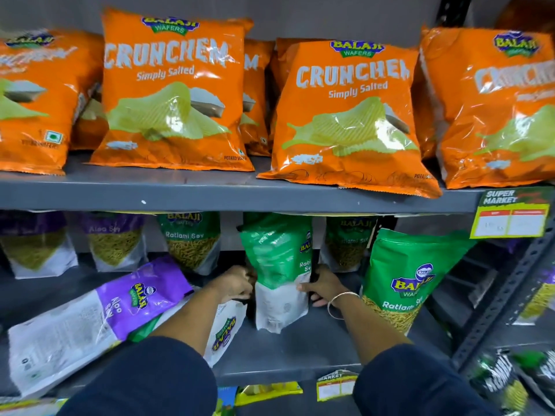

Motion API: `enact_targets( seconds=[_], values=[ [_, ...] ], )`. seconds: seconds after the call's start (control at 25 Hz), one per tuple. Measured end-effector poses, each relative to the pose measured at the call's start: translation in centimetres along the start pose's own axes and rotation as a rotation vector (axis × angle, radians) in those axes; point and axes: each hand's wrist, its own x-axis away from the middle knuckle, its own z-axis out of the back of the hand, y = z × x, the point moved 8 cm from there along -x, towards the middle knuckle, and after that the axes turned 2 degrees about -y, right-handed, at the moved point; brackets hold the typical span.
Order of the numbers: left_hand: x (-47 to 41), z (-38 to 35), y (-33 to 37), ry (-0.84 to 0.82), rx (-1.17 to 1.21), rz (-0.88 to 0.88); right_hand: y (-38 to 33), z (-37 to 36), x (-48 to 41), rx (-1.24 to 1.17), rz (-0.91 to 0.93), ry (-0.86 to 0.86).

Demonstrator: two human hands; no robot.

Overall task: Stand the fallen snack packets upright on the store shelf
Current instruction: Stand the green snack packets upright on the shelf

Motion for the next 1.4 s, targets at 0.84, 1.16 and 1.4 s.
enact_targets(
  seconds=[0.84, 1.16, 1.4],
  values=[
    [-2.2, -2.7, 3.1, 0.135, 0.159, -0.233, 0.9, 3.1, -0.1, -0.055, 0.035, 0.204],
    [-1.4, -3.1, 3.2, 0.192, 0.073, -0.214, 2.0, 1.0, 1.0, 0.114, -0.205, -0.078],
    [3.0, 1.7, 2.7, 0.390, -0.095, -0.223, 0.8, -5.2, 3.4, 0.561, -0.559, -0.579]
  ],
)
